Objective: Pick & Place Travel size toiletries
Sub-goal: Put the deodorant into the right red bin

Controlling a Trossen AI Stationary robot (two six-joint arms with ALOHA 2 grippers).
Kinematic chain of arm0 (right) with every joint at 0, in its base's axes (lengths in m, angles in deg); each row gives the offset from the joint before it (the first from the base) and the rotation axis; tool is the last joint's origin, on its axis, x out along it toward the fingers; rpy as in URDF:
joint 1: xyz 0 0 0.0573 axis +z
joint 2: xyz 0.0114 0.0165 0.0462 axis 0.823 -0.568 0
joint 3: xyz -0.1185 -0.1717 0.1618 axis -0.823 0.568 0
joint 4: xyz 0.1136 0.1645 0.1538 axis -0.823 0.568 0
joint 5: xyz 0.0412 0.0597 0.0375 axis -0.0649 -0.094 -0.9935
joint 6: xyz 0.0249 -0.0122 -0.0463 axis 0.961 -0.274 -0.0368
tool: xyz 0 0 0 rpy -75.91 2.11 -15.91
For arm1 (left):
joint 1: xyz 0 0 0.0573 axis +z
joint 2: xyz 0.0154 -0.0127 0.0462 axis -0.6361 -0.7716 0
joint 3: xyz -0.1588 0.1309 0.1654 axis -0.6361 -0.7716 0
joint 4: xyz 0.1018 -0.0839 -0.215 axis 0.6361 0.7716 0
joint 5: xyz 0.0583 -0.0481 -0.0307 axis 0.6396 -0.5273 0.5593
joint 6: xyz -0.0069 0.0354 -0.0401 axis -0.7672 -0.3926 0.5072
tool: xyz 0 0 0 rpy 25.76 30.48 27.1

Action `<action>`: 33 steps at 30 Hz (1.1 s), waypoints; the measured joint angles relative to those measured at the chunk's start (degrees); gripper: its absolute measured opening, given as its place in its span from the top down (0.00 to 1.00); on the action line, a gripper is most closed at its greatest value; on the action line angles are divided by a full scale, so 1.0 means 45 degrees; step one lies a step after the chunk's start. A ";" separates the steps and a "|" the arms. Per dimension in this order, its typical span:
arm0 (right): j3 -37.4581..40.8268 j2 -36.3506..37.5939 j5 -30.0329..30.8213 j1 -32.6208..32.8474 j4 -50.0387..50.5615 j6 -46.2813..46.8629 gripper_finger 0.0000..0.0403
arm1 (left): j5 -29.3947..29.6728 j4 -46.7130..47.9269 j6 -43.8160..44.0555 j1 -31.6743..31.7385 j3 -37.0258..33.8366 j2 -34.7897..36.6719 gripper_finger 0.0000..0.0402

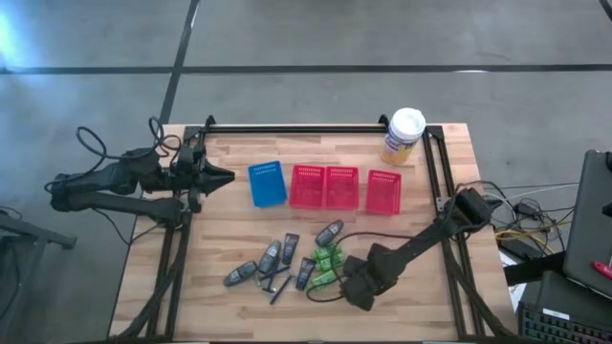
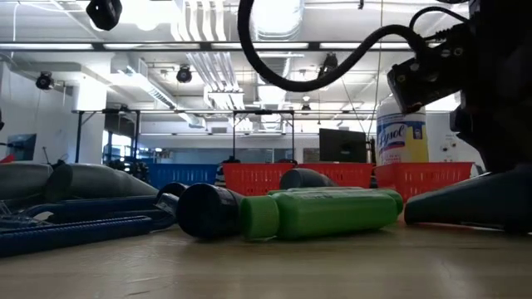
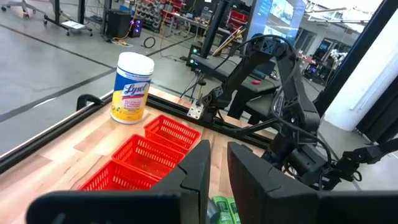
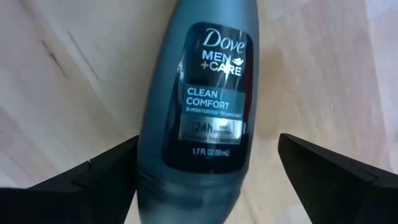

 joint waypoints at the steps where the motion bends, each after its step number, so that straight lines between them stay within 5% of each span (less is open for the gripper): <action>1: -0.0032 -0.0048 -0.0013 0.0000 0.0010 0.0083 0.10 | 0.0000 0.0000 0.0000 0.0000 0.0000 0.0000 0.85; 11: -0.0025 -0.0050 0.0009 0.0034 -0.0084 0.2002 0.18 | 0.0141 -0.0019 -0.0024 0.0000 0.0000 -0.0010 0.85; 24: -0.0058 -0.0387 0.0140 0.0019 -0.0604 0.1097 0.18 | 0.0141 -0.0029 -0.0019 0.0000 0.0000 -0.0010 0.85; 33: -0.0051 -0.0213 0.0092 0.0024 -0.0777 0.1103 0.49 | 0.0136 -0.0028 0.0019 0.0000 0.0000 -0.0010 0.85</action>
